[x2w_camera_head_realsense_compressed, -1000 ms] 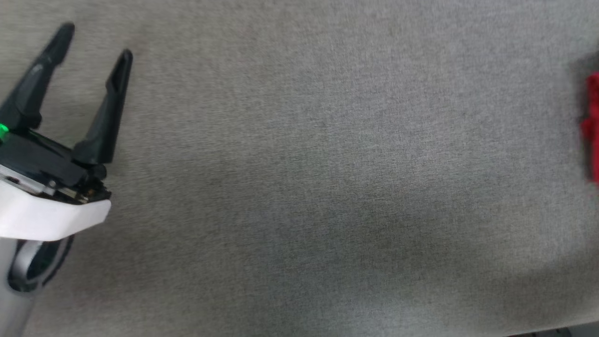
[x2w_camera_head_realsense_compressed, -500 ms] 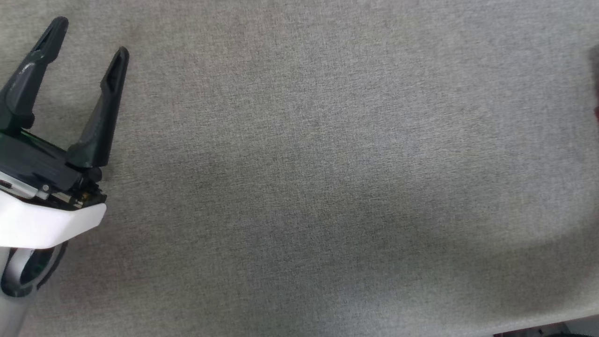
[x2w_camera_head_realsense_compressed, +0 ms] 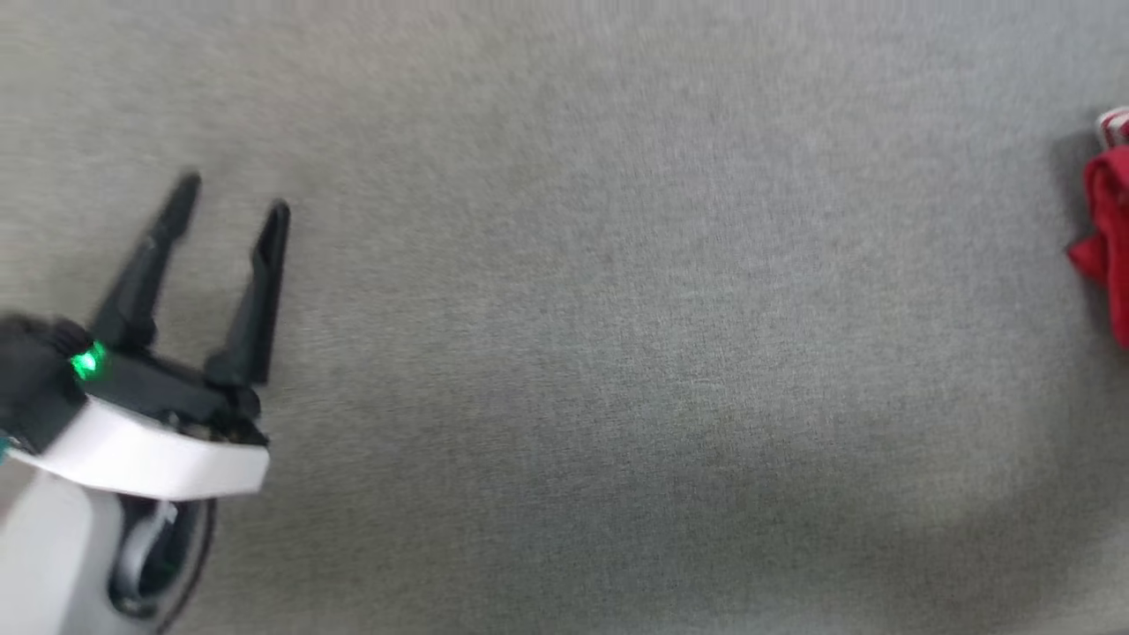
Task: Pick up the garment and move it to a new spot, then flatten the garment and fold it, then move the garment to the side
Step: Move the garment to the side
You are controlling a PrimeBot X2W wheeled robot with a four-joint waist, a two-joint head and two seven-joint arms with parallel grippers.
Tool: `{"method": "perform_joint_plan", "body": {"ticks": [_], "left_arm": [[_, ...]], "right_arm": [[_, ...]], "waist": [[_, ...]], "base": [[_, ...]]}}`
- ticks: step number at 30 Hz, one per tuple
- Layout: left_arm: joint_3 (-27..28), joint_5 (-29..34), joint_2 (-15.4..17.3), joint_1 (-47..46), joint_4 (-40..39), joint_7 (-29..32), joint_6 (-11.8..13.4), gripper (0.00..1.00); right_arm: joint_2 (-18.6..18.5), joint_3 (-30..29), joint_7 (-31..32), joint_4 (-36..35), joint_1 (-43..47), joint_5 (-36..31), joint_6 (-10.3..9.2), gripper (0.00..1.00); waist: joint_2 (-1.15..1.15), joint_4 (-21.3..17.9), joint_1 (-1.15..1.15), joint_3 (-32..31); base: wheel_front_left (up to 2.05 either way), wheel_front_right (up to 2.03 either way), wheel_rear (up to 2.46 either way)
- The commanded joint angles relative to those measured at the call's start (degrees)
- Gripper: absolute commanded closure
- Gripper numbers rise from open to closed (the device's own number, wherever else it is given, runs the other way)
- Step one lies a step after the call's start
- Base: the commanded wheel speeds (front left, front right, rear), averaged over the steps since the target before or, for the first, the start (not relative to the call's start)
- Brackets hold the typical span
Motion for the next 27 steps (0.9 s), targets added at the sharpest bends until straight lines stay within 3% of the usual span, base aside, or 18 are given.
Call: {"method": "perform_joint_plan", "body": {"ticks": [1, 9, 20, 27], "left_arm": [[0.62, 0.27, -1.17, 2.05, 1.25, -0.26, 0.14, 0.00], [2.02, 0.56, -6.36, 9.14, 6.45, -0.26, 0.14, 0.00], [4.64, 2.83, -10.52, 16.37, 11.66, -0.26, 0.14, 0.00], [6.54, 3.92, -12.27, 20.89, 12.49, -0.26, 0.14, 0.00]], "right_arm": [[0.55, 2.25, -1.68, 0.10, 2.05, 0.62, -0.04, 0.00], [4.20, 14.07, -10.64, 1.42, 9.15, 2.52, -0.03, 0.00], [10.03, 18.36, -21.29, 3.68, 15.45, 8.96, -0.04, 0.00], [12.49, 19.53, -24.57, 2.40, 21.64, 11.19, -0.03, 0.00]], "waist": [[0.00, 2.23, 0.00, -4.55], [0.00, 6.09, 0.00, -12.39], [0.00, 9.73, 0.00, -21.72], [0.00, 10.77, 0.00, -26.95]], "base": [[0.00, 0.00, 0.00], [0.00, 0.00, 0.00], [0.00, 0.00, 0.00], [0.00, 0.00, 0.00]]}}
